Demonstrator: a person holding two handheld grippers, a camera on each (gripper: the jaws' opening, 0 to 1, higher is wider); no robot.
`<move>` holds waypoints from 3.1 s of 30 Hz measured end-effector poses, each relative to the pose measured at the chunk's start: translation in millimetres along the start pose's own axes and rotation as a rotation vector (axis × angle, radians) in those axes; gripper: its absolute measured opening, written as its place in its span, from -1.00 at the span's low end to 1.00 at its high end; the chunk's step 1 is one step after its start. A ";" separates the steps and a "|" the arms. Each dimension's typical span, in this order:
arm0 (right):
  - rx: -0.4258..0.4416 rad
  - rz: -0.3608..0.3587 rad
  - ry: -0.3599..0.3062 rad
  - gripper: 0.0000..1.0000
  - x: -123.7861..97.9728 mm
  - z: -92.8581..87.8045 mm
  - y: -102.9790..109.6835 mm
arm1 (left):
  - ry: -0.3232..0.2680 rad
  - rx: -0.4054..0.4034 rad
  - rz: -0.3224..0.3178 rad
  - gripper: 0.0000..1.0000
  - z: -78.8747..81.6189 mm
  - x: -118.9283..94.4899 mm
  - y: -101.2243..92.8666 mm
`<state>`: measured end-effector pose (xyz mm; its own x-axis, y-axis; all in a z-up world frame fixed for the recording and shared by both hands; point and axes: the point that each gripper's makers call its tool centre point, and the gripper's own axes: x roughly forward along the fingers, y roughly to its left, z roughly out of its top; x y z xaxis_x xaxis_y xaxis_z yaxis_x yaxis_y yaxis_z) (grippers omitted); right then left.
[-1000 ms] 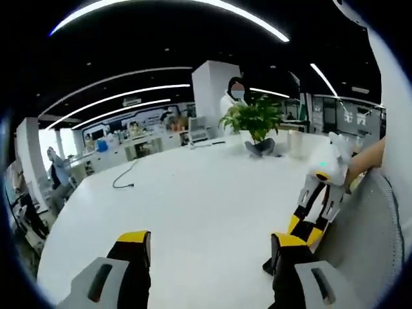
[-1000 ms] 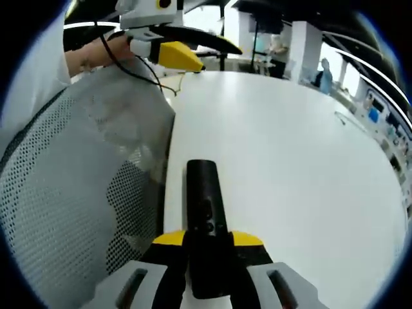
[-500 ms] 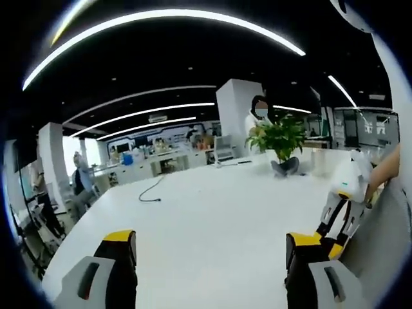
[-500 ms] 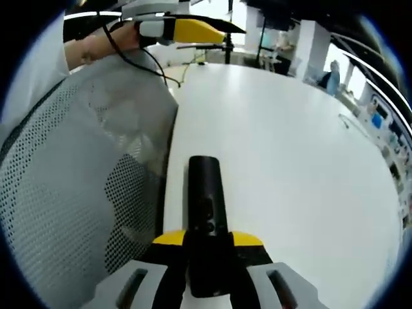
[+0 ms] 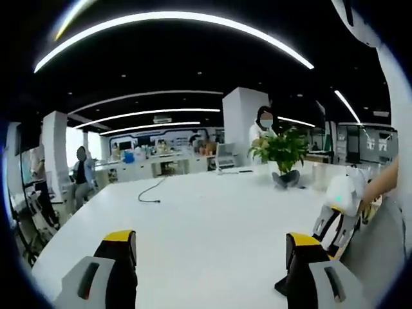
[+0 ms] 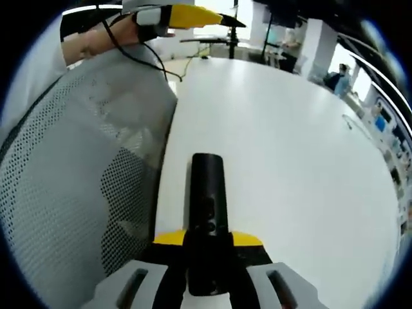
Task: Press the specified remote control buttons in sequence, fully releasing each button before pressing the next.
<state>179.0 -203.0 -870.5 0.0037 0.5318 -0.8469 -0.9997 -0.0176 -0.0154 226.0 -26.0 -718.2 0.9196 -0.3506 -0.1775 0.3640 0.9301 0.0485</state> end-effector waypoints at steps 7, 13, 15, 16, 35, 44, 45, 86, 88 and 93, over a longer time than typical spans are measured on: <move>0.017 -0.004 -0.006 -0.59 -1.5 -2.2 -16.7 | 0.008 -0.003 0.002 1.00 1.6 -6.1 6.3; 0.013 -0.011 -0.006 -0.59 -0.2 -0.2 -28.1 | 0.002 -0.017 0.007 1.00 1.8 -6.1 8.5; 0.014 -0.010 -0.010 -0.59 0.3 0.8 -32.2 | -0.004 -0.016 0.014 1.00 2.7 -6.6 10.1; 0.016 -0.010 -0.012 -0.59 0.4 1.0 -33.7 | -0.004 -0.015 0.015 1.00 2.8 -6.8 10.4; 0.021 -0.020 -0.017 -0.59 0.9 1.4 -67.2 | -0.018 -0.037 0.031 1.00 8.7 -7.1 11.1; 0.021 -0.022 -0.013 -0.59 1.4 1.9 -82.1 | -0.022 -0.042 0.028 1.00 9.0 -8.1 11.7; 0.023 -0.021 -0.014 -0.59 1.4 2.0 -83.5 | -0.022 -0.044 0.028 1.00 8.8 -8.2 11.8; 0.040 -0.025 0.000 -0.59 2.7 1.6 -132.2 | -0.017 -0.053 0.013 1.00 4.1 -7.6 12.3; 0.043 -0.027 0.000 -0.59 2.9 2.0 -134.5 | -0.016 -0.053 0.012 1.00 4.0 -7.5 12.3; 0.046 -0.031 0.003 -0.59 3.5 2.7 -142.2 | -0.013 -0.056 0.011 1.00 3.2 -7.1 12.3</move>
<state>321.1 -196.4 -869.8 0.0345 0.5287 -0.8481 -0.9991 0.0379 -0.0170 224.4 -12.4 -713.2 0.9254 -0.3413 -0.1647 0.3453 0.9385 -0.0043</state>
